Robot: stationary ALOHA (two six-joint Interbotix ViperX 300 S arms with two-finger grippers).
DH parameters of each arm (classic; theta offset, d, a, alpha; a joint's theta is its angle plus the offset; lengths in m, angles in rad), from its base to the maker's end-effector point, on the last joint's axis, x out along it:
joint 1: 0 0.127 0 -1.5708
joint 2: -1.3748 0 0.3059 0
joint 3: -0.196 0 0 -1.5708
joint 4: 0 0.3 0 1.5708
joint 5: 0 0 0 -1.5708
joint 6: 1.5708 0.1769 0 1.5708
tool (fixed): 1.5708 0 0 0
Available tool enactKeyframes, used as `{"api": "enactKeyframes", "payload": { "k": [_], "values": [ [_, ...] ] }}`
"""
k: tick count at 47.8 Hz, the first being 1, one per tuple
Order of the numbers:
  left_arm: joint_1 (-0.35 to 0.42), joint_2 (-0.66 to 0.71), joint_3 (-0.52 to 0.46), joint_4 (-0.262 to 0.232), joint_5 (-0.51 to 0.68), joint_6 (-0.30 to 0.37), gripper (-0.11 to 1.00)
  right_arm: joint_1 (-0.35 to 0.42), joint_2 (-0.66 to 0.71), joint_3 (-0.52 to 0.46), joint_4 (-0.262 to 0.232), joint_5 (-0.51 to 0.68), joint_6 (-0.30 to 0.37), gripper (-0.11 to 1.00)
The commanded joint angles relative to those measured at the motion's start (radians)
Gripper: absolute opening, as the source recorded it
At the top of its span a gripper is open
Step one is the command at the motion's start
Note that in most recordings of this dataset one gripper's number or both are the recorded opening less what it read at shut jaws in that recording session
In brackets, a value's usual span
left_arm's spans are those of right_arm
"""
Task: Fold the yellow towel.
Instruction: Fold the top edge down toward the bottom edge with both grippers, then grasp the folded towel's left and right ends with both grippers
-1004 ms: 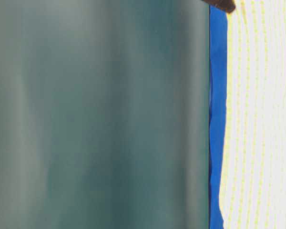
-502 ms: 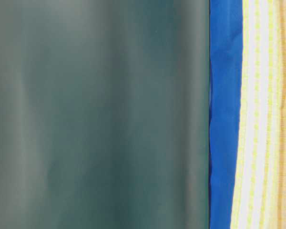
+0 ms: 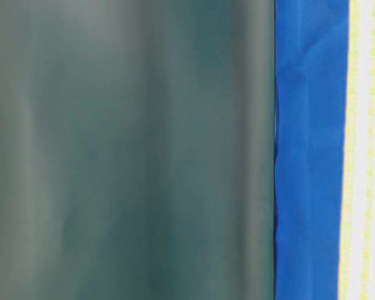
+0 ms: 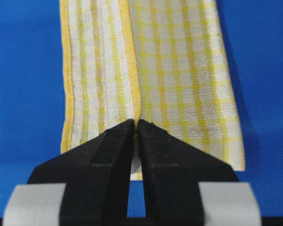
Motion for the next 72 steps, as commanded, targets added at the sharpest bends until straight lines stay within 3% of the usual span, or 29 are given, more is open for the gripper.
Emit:
{"api": "enactKeyframes", "payload": {
  "k": [1, 14, 28, 33, 36, 42, 45, 48, 57, 72],
  "values": [
    [-0.005, 0.014, -0.023, -0.002, 0.014, -0.002, 0.05, 0.015, 0.009, -0.026, 0.002, 0.002, -0.002, 0.04],
    [-0.018, 0.095, -0.074, -0.002, 0.055, -0.002, 0.05, 0.081, 0.069, -0.066, 0.003, 0.032, -0.002, 0.04],
    [-0.018, 0.124, -0.086, -0.011, 0.052, -0.023, 0.05, 0.087, 0.112, -0.103, 0.005, 0.049, -0.002, 0.05],
    [-0.018, 0.12, -0.087, -0.011, 0.051, -0.057, 0.06, 0.092, 0.112, -0.104, 0.005, 0.049, -0.002, 0.22],
    [-0.02, 0.114, -0.087, -0.009, 0.054, -0.081, 0.15, 0.095, 0.11, -0.107, 0.005, 0.046, -0.002, 0.38],
    [-0.034, 0.094, -0.087, -0.009, 0.06, -0.098, 0.54, 0.097, 0.098, -0.107, 0.005, 0.051, -0.002, 0.69],
    [-0.038, 0.077, -0.087, -0.009, 0.069, -0.098, 0.72, 0.097, 0.081, -0.106, 0.005, 0.052, -0.002, 0.76],
    [-0.041, 0.052, -0.089, -0.009, 0.084, -0.094, 0.86, 0.097, 0.057, -0.1, 0.002, 0.051, -0.006, 0.76],
    [0.0, -0.014, -0.089, -0.006, 0.098, -0.081, 0.78, 0.026, -0.021, -0.067, -0.009, 0.049, -0.011, 0.74],
    [0.187, 0.025, -0.104, -0.006, 0.098, 0.015, 0.78, -0.195, -0.005, -0.06, -0.049, 0.072, -0.017, 0.74]
  ]
}}
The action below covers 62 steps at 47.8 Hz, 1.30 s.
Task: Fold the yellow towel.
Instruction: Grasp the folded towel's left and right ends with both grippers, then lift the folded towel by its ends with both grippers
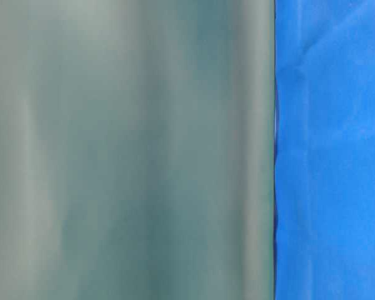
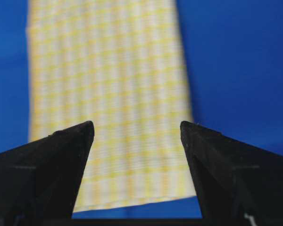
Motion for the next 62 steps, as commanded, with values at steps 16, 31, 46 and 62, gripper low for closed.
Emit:
{"api": "enactKeyframes", "payload": {
  "k": [16, 31, 46, 62],
  "values": [
    [0.063, 0.181, -0.037, 0.002, -0.046, 0.066, 0.78, -0.074, 0.164, -0.035, -0.009, 0.014, 0.0, 0.73],
    [0.064, 0.295, -0.049, 0.002, -0.075, 0.058, 0.76, -0.075, 0.219, -0.031, -0.006, 0.014, 0.008, 0.72],
    [0.061, 0.33, -0.063, 0.002, -0.041, 0.055, 0.68, -0.066, 0.224, -0.029, -0.006, 0.014, 0.008, 0.55],
    [0.052, 0.33, -0.071, 0.0, 0.087, 0.052, 0.03, -0.037, 0.221, -0.025, -0.011, 0.012, -0.003, 0.02]
  ]
}}
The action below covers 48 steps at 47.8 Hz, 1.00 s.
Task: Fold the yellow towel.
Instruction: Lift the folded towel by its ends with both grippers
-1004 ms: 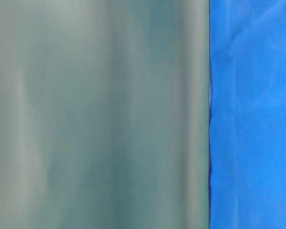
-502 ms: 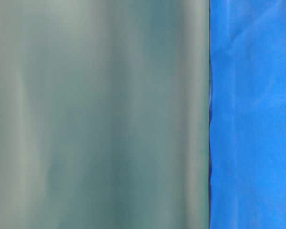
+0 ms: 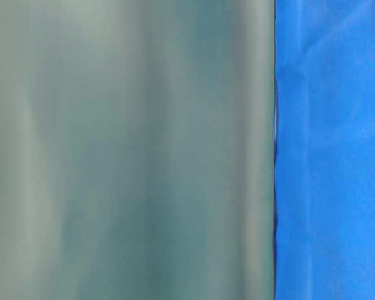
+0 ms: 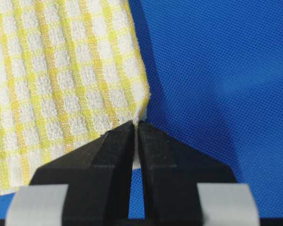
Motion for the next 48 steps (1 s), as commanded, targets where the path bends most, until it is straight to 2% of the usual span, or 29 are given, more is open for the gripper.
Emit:
{"api": "enactKeyframes", "payload": {
  "k": [1, 10, 17, 31, 48],
  "values": [
    [-0.003, 0.0, 0.003, 0.0, 0.026, -0.003, 0.02, 0.005, -0.014, -0.005, -0.003, -0.006, -0.002, 0.02],
    [-0.003, -0.014, -0.009, -0.002, 0.043, 0.0, 0.03, 0.002, -0.023, -0.002, -0.003, -0.018, 0.0, 0.02],
    [-0.003, -0.071, -0.044, 0.0, 0.11, 0.002, 0.03, -0.018, -0.069, -0.002, -0.005, -0.011, 0.0, 0.02],
    [-0.003, -0.245, -0.137, 0.0, 0.314, 0.008, 0.03, -0.072, -0.273, -0.006, -0.021, 0.072, -0.002, 0.02],
    [-0.002, -0.453, -0.132, 0.003, 0.385, 0.009, 0.03, -0.095, -0.482, -0.009, -0.044, 0.17, 0.0, 0.02]
  ]
}}
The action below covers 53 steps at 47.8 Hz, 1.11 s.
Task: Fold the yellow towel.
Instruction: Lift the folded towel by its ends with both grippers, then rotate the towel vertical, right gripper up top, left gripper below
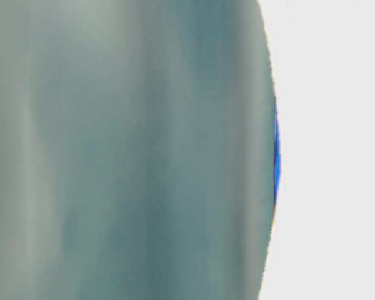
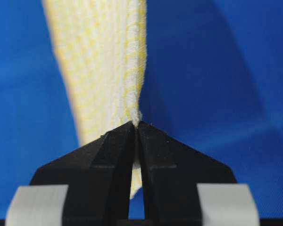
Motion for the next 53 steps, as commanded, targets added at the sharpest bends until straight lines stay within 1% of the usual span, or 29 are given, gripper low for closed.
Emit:
{"api": "enactKeyframes", "payload": {
  "k": [1, 12, 17, 22, 29, 39, 45, 53],
  "values": [
    [0.0, -0.064, -0.008, 0.002, 0.012, 0.002, 0.03, -0.003, -0.035, -0.015, -0.003, 0.011, 0.0, 0.02],
    [0.002, -0.164, 0.025, 0.003, 0.023, -0.002, 0.03, -0.003, -0.064, -0.014, -0.006, 0.017, 0.0, 0.02],
    [0.002, -0.175, 0.028, 0.002, 0.021, -0.006, 0.03, -0.005, -0.051, -0.017, -0.011, -0.006, 0.0, 0.02],
    [-0.003, -0.167, 0.026, 0.002, 0.008, -0.011, 0.03, -0.026, -0.029, -0.021, -0.015, -0.041, 0.0, 0.02],
    [-0.046, -0.144, 0.02, -0.002, -0.048, -0.011, 0.03, -0.097, 0.028, -0.038, -0.031, -0.094, -0.002, 0.02],
    [-0.143, -0.087, -0.002, 0.002, -0.164, -0.011, 0.03, -0.221, 0.13, -0.089, -0.051, -0.149, -0.002, 0.02],
    [-0.179, -0.026, -0.031, 0.002, -0.213, -0.011, 0.03, -0.278, 0.192, -0.13, -0.061, -0.166, -0.002, 0.02],
    [-0.215, 0.081, -0.103, -0.002, -0.229, -0.008, 0.03, -0.342, 0.279, -0.204, -0.091, -0.166, -0.003, 0.02]
  ]
}}
